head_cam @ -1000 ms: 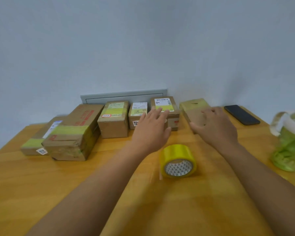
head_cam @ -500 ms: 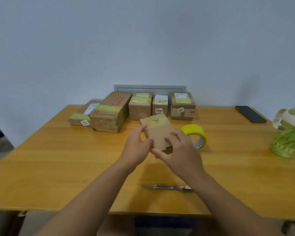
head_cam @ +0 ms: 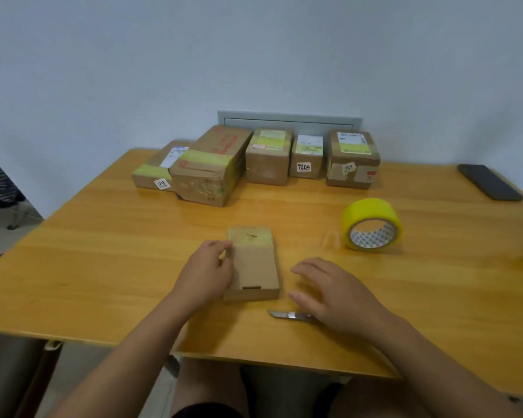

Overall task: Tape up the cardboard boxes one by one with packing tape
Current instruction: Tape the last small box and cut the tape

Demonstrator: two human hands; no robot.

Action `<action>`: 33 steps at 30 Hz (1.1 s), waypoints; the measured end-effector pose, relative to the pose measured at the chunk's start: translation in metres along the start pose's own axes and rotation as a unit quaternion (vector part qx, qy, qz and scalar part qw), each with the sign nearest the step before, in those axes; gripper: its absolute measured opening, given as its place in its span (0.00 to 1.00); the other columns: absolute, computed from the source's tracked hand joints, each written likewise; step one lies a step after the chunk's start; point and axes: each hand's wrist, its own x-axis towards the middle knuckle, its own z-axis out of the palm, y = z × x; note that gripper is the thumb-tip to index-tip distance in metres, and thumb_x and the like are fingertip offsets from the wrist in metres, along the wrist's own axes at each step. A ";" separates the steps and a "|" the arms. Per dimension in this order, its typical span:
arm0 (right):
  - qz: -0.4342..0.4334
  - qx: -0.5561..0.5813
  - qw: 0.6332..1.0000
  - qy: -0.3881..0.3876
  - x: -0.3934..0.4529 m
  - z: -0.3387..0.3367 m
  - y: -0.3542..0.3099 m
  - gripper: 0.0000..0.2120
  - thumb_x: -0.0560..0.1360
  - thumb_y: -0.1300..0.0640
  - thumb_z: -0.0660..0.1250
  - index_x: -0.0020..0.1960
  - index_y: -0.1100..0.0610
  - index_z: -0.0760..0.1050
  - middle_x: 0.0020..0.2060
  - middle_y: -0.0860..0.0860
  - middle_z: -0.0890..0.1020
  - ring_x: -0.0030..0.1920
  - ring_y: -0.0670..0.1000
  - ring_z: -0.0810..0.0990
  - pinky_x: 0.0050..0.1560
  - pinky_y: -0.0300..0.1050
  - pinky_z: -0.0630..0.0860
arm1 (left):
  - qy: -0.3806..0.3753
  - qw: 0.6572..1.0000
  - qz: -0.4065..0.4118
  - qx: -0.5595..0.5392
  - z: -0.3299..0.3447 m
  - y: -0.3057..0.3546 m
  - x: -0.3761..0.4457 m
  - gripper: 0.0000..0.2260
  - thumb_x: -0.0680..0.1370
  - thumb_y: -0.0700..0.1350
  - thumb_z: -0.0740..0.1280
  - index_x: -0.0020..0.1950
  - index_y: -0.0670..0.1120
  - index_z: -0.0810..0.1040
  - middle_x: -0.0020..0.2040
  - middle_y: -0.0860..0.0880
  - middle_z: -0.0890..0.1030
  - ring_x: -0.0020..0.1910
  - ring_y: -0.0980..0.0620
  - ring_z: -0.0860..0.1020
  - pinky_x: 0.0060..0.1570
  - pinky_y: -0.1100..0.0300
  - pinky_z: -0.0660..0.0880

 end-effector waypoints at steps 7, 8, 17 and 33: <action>-0.082 -0.032 0.995 -0.035 -0.023 0.008 0.013 0.16 0.78 0.40 0.56 0.53 0.49 0.77 0.58 0.45 0.75 0.59 0.45 0.73 0.53 0.40 0.75 | -0.018 0.995 0.044 0.086 0.016 -0.004 0.002 0.23 0.83 0.51 0.58 0.76 0.46 0.64 0.75 0.49 0.64 0.71 0.48 0.66 0.67 0.53 0.68; -0.082 -0.032 0.996 -0.023 -0.025 0.009 0.016 0.16 0.78 0.41 0.56 0.51 0.49 0.77 0.55 0.45 0.76 0.56 0.45 0.73 0.50 0.41 0.75 | -0.014 0.995 0.046 0.090 0.016 -0.004 0.003 0.22 0.83 0.50 0.58 0.76 0.45 0.65 0.75 0.48 0.64 0.71 0.47 0.65 0.68 0.52 0.67; -0.046 -0.019 0.998 0.045 -0.026 -0.013 0.033 0.21 0.74 0.39 0.59 0.52 0.54 0.81 0.51 0.47 0.80 0.53 0.48 0.77 0.50 0.45 0.78 | -0.031 0.977 0.132 0.165 0.025 0.023 0.004 0.23 0.82 0.55 0.58 0.76 0.51 0.66 0.77 0.49 0.63 0.75 0.48 0.60 0.73 0.53 0.57; 0.154 -0.142 0.978 0.009 0.060 -0.090 0.092 0.30 0.78 0.34 0.57 0.74 0.49 0.65 0.68 0.51 0.71 0.68 0.54 0.68 0.64 0.53 0.69 | -0.062 0.962 0.171 0.206 0.040 0.044 0.036 0.24 0.81 0.61 0.55 0.75 0.53 0.64 0.75 0.51 0.63 0.74 0.50 0.60 0.71 0.52 0.60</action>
